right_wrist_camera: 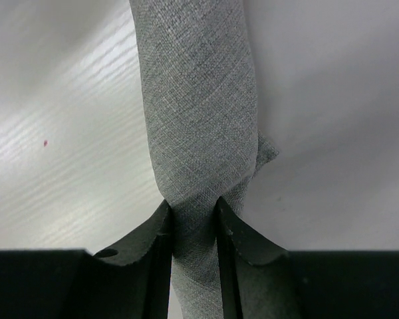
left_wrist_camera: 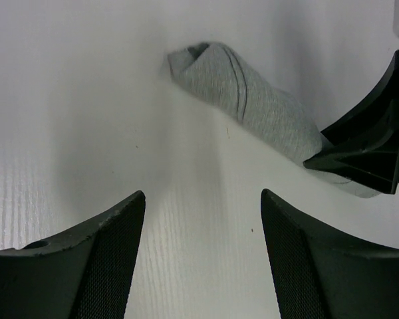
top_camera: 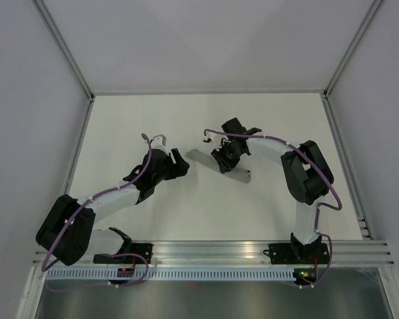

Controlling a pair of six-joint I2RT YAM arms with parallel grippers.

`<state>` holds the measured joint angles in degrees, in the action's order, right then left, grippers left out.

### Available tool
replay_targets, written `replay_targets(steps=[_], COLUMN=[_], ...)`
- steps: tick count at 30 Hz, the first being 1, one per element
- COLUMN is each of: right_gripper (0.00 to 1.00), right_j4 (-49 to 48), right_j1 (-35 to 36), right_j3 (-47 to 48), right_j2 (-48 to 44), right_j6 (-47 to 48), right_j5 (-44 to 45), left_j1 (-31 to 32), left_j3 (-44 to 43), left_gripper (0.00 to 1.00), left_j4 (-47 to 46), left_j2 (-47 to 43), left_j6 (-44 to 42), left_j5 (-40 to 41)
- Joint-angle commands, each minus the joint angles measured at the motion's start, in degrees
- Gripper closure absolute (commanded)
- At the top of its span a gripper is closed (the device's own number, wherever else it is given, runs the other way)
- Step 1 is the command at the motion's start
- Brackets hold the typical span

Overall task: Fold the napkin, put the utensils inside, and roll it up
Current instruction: Roll the napkin with the utensil

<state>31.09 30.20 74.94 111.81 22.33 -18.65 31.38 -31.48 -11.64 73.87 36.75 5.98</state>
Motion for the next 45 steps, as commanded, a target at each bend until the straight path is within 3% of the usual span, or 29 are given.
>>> replay_targets(steps=[1, 15, 25, 30, 36, 45], right_gripper=[0.82, 0.83, 0.81, 0.8, 0.69, 0.63], right_j4=[-1.64, -7.18, -11.05, -13.86, -15.36, -16.15], right_j1=[0.04, -1.1, -2.6, -2.51, -2.51, -2.77], right_j3=[0.12, 5.13, 7.41, 8.03, 8.91, 8.47], right_j2=[6.84, 12.47, 16.07, 15.46, 15.1, 12.91], right_j6=[-10.09, -31.54, -38.4, -41.04, -42.28, -40.87], right_j5=[6.16, 8.98, -1.99, -0.16, -0.86, -3.92], left_j1=[0.35, 0.53, 0.53, 0.53, 0.53, 0.44], left_j3=[-1.73, -5.08, -10.52, -12.81, -16.67, -24.66], left_gripper=[0.26, 0.26, 0.25, 0.25, 0.25, 0.24], left_j4=[-0.05, -0.23, 0.83, 1.35, 2.41, 5.93], left_j2=[2.07, 4.44, 10.33, 13.76, 17.89, 24.3], left_j6=[4.29, 4.65, 6.49, 7.46, 8.68, 14.31], left_j5=[-1.93, -4.48, -4.13, -4.04, -2.73, 5.18])
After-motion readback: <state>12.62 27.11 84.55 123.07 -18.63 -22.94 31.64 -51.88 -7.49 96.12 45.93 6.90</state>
